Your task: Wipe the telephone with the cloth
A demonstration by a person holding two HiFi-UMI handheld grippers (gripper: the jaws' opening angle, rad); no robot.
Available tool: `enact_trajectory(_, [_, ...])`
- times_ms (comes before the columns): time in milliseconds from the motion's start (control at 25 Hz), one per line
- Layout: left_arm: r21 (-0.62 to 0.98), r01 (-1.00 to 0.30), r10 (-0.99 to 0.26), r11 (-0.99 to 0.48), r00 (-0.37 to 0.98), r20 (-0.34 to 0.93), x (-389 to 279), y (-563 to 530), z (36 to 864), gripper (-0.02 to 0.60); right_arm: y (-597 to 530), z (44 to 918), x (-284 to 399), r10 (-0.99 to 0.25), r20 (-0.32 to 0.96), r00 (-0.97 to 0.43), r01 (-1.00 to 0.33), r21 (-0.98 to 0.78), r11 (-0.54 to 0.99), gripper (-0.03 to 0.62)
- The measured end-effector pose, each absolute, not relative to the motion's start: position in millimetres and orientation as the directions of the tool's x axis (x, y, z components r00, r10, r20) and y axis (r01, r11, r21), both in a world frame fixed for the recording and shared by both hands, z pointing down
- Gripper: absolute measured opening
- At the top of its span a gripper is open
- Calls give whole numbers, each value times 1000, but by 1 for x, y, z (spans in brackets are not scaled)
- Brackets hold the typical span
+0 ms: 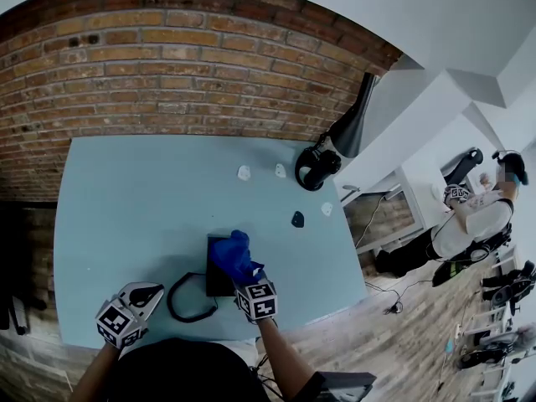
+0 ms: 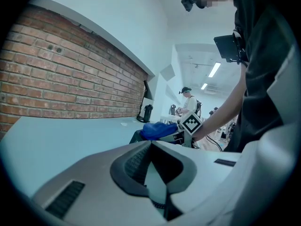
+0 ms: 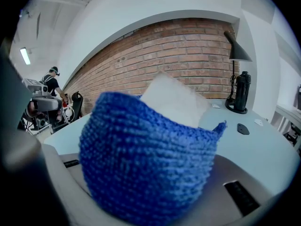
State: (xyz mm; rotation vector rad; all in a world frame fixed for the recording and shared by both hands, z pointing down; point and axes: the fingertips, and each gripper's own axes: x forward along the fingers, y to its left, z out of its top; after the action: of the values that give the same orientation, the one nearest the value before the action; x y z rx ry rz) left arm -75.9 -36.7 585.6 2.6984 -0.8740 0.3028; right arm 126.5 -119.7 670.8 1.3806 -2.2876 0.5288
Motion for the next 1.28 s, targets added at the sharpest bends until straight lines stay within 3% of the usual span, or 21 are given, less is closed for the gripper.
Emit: enact_trajectory(1280, [219, -581, -516, -784, 806, 291, -65, -30, 589, 21, -49, 703, 122, -678, 577, -456, -881, -186, 434, 132])
